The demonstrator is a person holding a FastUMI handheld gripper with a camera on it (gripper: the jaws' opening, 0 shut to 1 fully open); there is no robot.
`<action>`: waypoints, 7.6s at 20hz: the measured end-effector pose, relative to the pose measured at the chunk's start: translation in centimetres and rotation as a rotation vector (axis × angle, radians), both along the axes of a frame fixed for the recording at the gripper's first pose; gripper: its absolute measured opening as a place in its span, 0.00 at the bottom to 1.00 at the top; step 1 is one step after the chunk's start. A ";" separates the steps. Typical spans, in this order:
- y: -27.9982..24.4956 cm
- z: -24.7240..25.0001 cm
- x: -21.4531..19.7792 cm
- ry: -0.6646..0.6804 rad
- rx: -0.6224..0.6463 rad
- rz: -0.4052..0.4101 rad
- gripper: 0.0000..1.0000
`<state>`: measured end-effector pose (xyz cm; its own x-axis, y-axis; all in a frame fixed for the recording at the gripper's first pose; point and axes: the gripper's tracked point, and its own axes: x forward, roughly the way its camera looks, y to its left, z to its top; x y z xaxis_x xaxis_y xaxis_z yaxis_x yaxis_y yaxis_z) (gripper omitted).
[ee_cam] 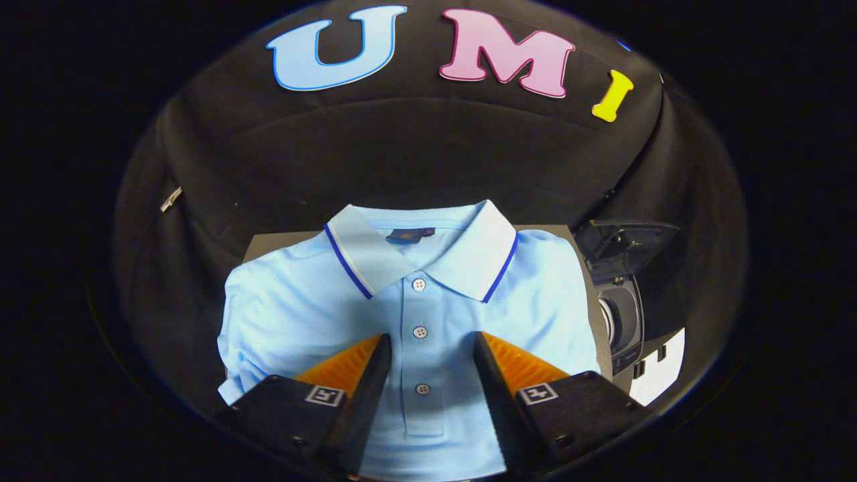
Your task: Put the clothes into the washing machine and then close the washing machine lid.
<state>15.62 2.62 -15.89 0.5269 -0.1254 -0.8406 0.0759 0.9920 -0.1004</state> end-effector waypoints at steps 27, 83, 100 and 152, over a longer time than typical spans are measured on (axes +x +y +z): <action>-1.4 5.0 -0.3 -0.211 0.054 0.029 0.05; -40.6 -8.1 -0.3 -0.051 -0.087 0.012 0.05; -41.1 -21.2 -0.1 0.080 -0.035 0.028 0.05; -42.1 -3.1 6.0 -0.215 -0.065 0.022 0.99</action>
<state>21.58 -39.52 -19.02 0.6963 -0.1617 -0.6993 0.0804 0.9857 -0.1479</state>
